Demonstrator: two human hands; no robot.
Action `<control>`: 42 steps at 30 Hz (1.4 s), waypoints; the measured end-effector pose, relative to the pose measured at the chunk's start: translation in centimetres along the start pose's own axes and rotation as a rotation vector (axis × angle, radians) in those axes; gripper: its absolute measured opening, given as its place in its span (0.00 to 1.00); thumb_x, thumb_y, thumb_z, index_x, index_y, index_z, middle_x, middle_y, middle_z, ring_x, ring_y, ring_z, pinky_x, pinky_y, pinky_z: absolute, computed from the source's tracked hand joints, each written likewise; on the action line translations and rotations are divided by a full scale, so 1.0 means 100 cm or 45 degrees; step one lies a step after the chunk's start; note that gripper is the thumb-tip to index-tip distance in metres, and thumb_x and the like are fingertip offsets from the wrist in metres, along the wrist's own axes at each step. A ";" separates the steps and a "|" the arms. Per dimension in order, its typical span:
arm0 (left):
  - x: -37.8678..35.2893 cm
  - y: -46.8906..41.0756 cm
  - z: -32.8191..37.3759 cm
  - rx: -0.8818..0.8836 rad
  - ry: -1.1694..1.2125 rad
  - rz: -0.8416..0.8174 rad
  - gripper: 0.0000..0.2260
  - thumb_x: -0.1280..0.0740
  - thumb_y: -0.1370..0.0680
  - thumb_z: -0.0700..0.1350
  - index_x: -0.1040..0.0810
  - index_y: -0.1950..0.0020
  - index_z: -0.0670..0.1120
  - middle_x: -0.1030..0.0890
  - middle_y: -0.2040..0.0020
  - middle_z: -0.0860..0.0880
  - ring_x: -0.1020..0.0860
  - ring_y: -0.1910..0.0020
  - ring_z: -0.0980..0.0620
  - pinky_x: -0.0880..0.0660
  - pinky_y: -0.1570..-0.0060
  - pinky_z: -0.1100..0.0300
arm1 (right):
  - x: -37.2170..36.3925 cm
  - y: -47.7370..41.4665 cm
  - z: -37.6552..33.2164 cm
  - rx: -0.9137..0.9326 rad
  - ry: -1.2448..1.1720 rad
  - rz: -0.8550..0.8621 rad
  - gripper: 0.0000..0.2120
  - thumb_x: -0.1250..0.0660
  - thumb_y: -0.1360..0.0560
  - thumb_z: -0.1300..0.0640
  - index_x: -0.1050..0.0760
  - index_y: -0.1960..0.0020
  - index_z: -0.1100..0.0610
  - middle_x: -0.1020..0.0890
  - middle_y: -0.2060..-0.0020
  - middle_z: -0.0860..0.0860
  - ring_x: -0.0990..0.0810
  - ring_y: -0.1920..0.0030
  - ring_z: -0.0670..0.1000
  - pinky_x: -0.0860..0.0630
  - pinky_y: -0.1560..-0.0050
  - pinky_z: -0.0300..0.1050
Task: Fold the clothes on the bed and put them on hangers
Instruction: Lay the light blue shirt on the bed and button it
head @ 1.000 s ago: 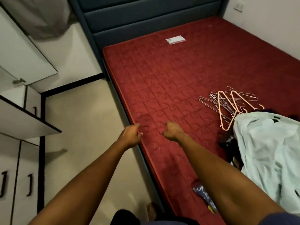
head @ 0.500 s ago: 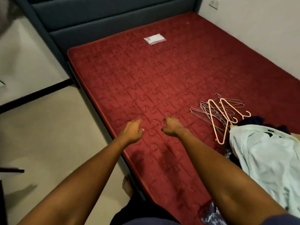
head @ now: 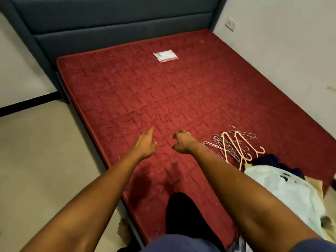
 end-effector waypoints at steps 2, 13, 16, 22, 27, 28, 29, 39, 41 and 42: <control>0.005 -0.014 0.003 -0.006 -0.002 0.042 0.36 0.32 0.22 0.49 0.46 0.17 0.46 0.26 0.32 0.33 0.26 0.33 0.33 0.26 0.35 0.44 | 0.009 -0.013 0.004 0.042 0.056 -0.001 0.26 0.30 0.23 0.50 0.28 0.28 0.59 0.28 0.31 0.65 0.27 0.32 0.65 0.27 0.32 0.52; -0.105 -0.184 0.013 -0.046 -0.126 0.179 0.32 0.35 0.22 0.51 0.39 0.20 0.46 0.25 0.33 0.35 0.26 0.33 0.34 0.28 0.35 0.46 | -0.030 -0.201 0.112 0.266 0.077 0.114 0.25 0.31 0.24 0.52 0.26 0.30 0.60 0.25 0.34 0.62 0.24 0.34 0.63 0.28 0.33 0.52; -0.178 -0.236 0.010 -0.075 -0.144 0.188 0.32 0.40 0.26 0.51 0.32 0.25 0.37 0.23 0.36 0.32 0.25 0.36 0.32 0.30 0.35 0.48 | -0.077 -0.251 0.163 0.272 -0.031 0.151 0.24 0.31 0.23 0.54 0.26 0.31 0.62 0.23 0.36 0.63 0.25 0.33 0.64 0.30 0.32 0.51; -0.307 -0.266 0.044 -0.182 -0.182 0.008 0.26 0.32 0.23 0.40 0.31 0.27 0.35 0.24 0.36 0.31 0.28 0.35 0.32 0.35 0.34 0.49 | -0.148 -0.247 0.256 0.116 -0.214 0.242 0.22 0.32 0.24 0.55 0.26 0.32 0.63 0.22 0.38 0.64 0.23 0.36 0.65 0.26 0.35 0.54; -0.360 -0.262 0.096 -0.426 -0.151 0.067 0.25 0.31 0.23 0.40 0.30 0.26 0.37 0.24 0.36 0.32 0.26 0.35 0.33 0.32 0.34 0.49 | -0.179 -0.216 0.320 0.036 -0.130 0.218 0.21 0.32 0.24 0.52 0.25 0.33 0.59 0.21 0.39 0.64 0.21 0.39 0.65 0.23 0.39 0.54; -0.368 -0.260 0.109 -0.485 -0.148 0.081 0.25 0.31 0.23 0.41 0.30 0.27 0.37 0.24 0.36 0.31 0.26 0.36 0.33 0.31 0.34 0.49 | -0.175 -0.204 0.333 0.017 -0.105 0.238 0.19 0.32 0.23 0.51 0.23 0.36 0.59 0.19 0.40 0.63 0.20 0.40 0.65 0.23 0.41 0.53; -0.371 -0.259 0.119 -0.528 -0.157 0.101 0.25 0.32 0.23 0.42 0.29 0.27 0.37 0.23 0.36 0.32 0.25 0.36 0.33 0.30 0.35 0.48 | -0.166 -0.192 0.342 -0.002 -0.084 0.275 0.19 0.32 0.23 0.48 0.22 0.38 0.59 0.18 0.41 0.62 0.19 0.40 0.64 0.22 0.42 0.53; -0.442 -0.179 0.272 -0.796 -0.024 -0.045 0.22 0.30 0.22 0.43 0.27 0.28 0.46 0.17 0.45 0.43 0.17 0.50 0.41 0.22 0.45 0.50 | -0.075 0.011 0.514 -0.630 0.069 0.632 0.17 0.34 0.23 0.45 0.21 0.40 0.54 0.18 0.41 0.57 0.19 0.41 0.61 0.25 0.44 0.54; -0.456 -0.160 0.287 -0.819 0.028 -0.093 0.23 0.30 0.21 0.44 0.28 0.27 0.47 0.18 0.48 0.44 0.18 0.51 0.44 0.21 0.47 0.48 | -0.080 0.049 0.564 -0.834 0.103 0.612 0.18 0.32 0.23 0.47 0.22 0.37 0.54 0.19 0.38 0.57 0.21 0.37 0.62 0.28 0.36 0.60; -0.462 -0.153 0.291 -0.827 0.038 -0.106 0.23 0.30 0.21 0.44 0.29 0.26 0.47 0.18 0.47 0.44 0.18 0.50 0.44 0.21 0.46 0.48 | -0.089 0.062 0.587 -0.923 0.117 0.551 0.19 0.31 0.23 0.48 0.23 0.35 0.54 0.20 0.36 0.57 0.23 0.35 0.62 0.30 0.33 0.64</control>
Point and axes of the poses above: each hand's wrist, its own y-axis away from the middle knuckle, its own x-axis out of the back of the hand, z = x × y, the point moved 8 cm from there along -y, towards the middle knuckle
